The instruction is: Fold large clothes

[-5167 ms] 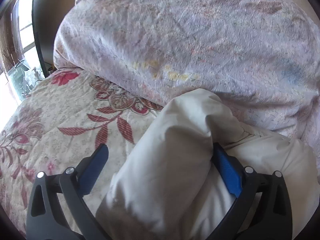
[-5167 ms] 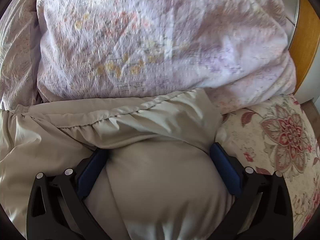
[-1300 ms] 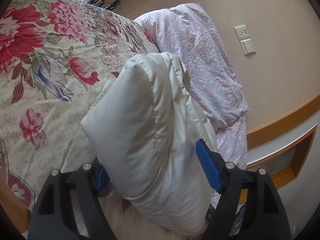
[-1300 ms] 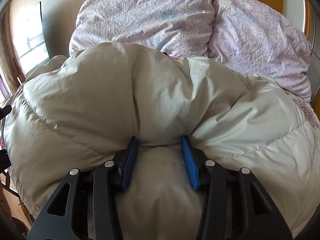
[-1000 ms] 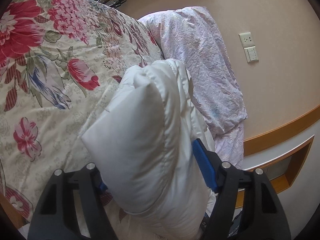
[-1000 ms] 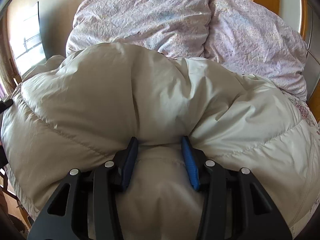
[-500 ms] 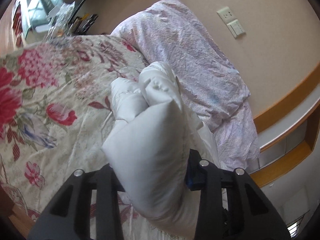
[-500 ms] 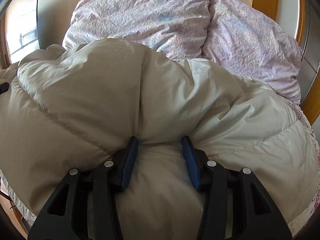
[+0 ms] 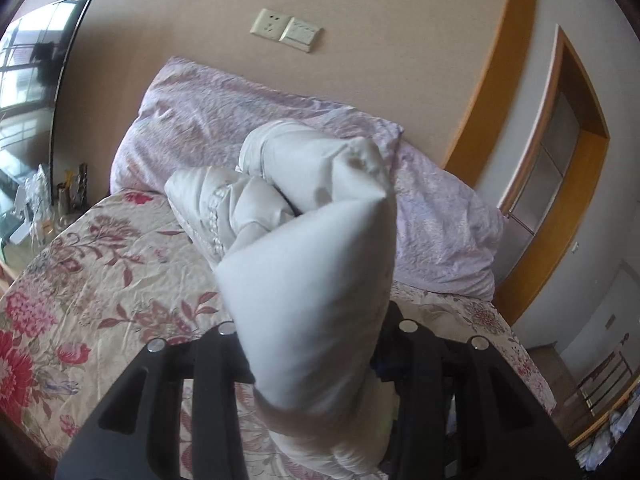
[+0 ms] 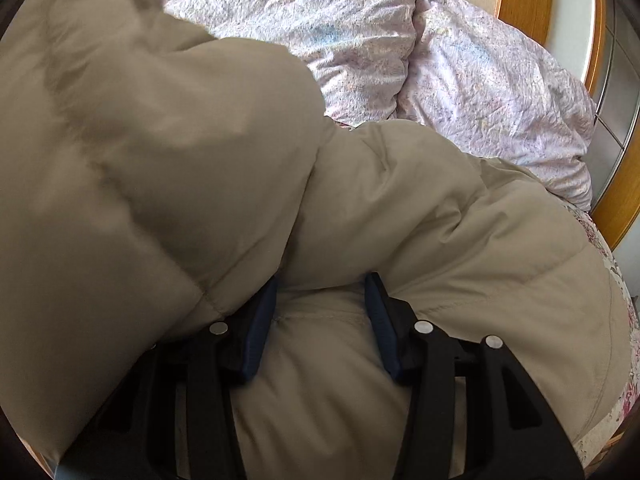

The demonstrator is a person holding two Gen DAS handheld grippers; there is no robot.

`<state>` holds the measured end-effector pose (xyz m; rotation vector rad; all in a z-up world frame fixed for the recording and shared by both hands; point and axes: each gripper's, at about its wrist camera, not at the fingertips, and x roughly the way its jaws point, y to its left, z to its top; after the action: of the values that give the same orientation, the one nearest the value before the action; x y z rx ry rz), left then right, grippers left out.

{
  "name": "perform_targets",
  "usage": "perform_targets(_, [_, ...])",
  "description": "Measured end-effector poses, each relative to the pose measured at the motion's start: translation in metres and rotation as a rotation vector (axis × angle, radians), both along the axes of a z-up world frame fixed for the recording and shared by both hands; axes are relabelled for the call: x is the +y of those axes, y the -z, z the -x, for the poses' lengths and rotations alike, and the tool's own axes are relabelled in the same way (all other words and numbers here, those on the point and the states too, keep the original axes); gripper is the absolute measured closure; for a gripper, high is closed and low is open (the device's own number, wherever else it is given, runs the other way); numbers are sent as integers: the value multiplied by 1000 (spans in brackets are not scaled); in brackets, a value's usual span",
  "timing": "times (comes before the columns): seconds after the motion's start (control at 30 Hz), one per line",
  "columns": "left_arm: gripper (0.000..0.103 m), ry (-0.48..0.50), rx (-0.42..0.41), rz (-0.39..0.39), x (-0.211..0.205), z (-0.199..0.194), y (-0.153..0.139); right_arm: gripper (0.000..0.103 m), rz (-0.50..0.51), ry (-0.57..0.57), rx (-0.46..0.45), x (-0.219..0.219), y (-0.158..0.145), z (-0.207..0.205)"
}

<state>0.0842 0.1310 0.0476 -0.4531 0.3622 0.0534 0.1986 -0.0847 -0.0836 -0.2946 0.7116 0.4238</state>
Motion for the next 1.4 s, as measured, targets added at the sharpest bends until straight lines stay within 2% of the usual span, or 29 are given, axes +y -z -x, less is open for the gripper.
perform_targets(0.17, [62, 42, -36, -67, -38, -12, -21, 54, -50, -72, 57, -19, -10, -6])
perform_targets(0.33, [61, 82, -60, -84, -69, -20, -36, 54, -123, -115, 62, -59, -25, 6])
perform_targets(0.5, [60, 135, -75, -102, -104, -30, -45, 53, -164, -84, 48, -111, -31, 17])
perform_targets(0.57, [59, 156, -78, -101, -116, -34, -46, 53, -211, -74, 56, -131, -32, 18])
perform_targets(0.7, [59, 181, -76, -99, -132, -41, -47, 53, -223, 3, 31, -155, -34, 18])
perform_targets(0.83, [58, 204, -73, -99, -144, -48, -46, 53, -244, 27, 84, -163, -24, 7])
perform_targets(1.07, [58, 277, -65, -98, -172, -61, -41, 53, -269, 15, 113, -170, -9, 1])
perform_targets(1.4, [58, 396, -6, -106, -227, -87, -21, 54, -340, 13, 75, -193, -9, 16])
